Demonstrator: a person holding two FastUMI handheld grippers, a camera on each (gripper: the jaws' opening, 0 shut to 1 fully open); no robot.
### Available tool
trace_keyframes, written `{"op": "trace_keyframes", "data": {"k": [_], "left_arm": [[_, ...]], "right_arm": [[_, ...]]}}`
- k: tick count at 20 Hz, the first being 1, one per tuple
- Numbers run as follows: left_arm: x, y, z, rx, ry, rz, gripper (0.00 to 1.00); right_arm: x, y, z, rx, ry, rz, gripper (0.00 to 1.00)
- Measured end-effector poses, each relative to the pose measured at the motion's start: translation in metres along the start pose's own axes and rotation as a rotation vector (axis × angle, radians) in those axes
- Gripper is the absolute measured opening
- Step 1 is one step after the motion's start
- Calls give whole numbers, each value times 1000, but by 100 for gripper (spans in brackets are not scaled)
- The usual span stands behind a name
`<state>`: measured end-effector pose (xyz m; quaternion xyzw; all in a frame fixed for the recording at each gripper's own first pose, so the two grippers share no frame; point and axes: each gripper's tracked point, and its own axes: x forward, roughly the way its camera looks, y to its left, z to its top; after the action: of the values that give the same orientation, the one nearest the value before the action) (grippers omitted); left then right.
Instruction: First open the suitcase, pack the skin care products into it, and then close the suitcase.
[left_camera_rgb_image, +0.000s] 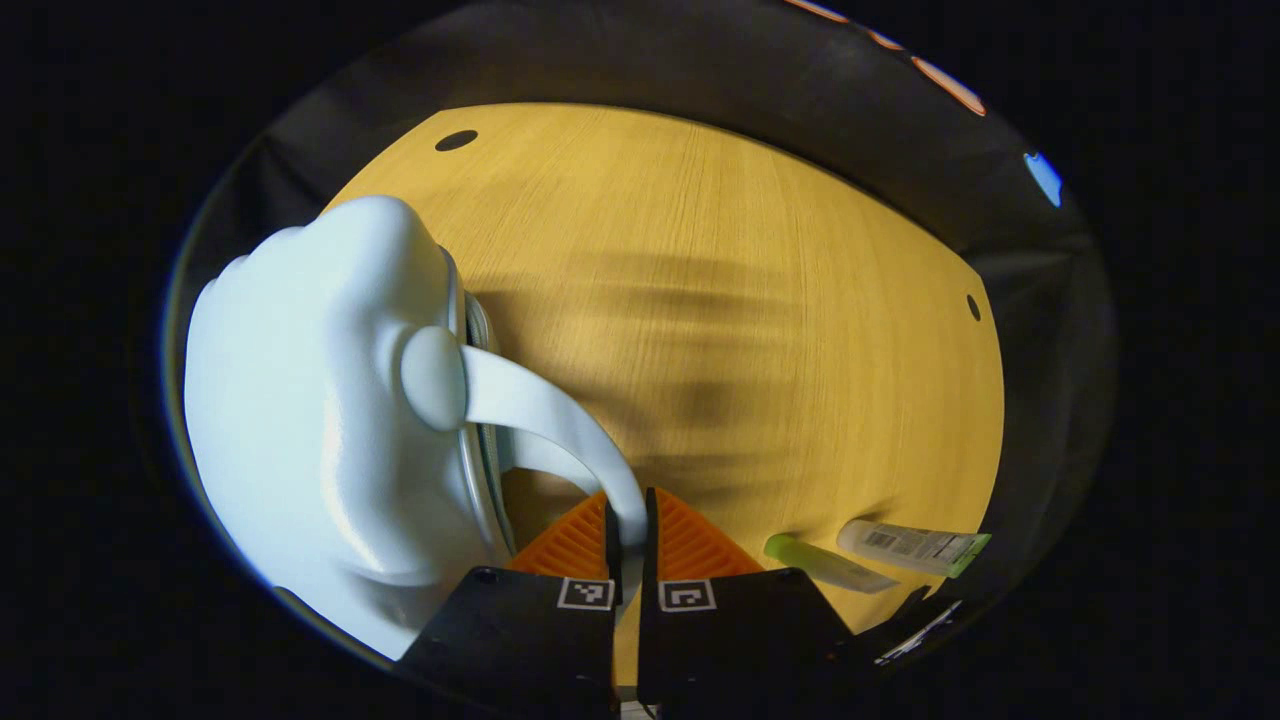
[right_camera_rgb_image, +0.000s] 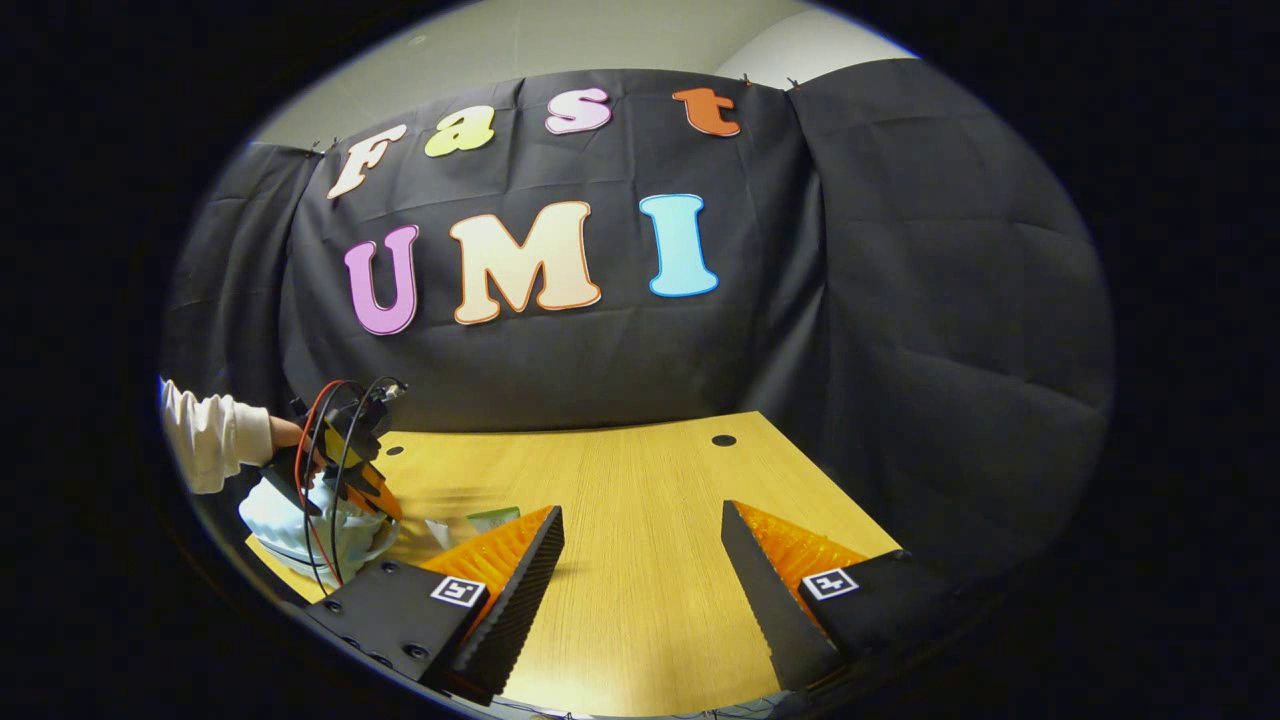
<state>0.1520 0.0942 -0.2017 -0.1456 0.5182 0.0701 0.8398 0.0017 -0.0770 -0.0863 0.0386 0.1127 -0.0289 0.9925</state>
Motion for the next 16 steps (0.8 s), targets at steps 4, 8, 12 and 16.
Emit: {"op": "trace_keyframes", "data": {"k": [4,8,12,16], "left_arm": [[-15,-5,3,-2,3,-69,2],[-38,-18,10,16,-31,-117,2],[-81,-30,26,8,-79,-196,2],[-120,-18,37,-6,-148,-237,2]], "right_arm": [[1,4,-1,2,4,9,99],[2,12,3,-5,-7,29,99],[5,20,5,3,-14,49,99],[8,30,8,5,-23,71,99]]}}
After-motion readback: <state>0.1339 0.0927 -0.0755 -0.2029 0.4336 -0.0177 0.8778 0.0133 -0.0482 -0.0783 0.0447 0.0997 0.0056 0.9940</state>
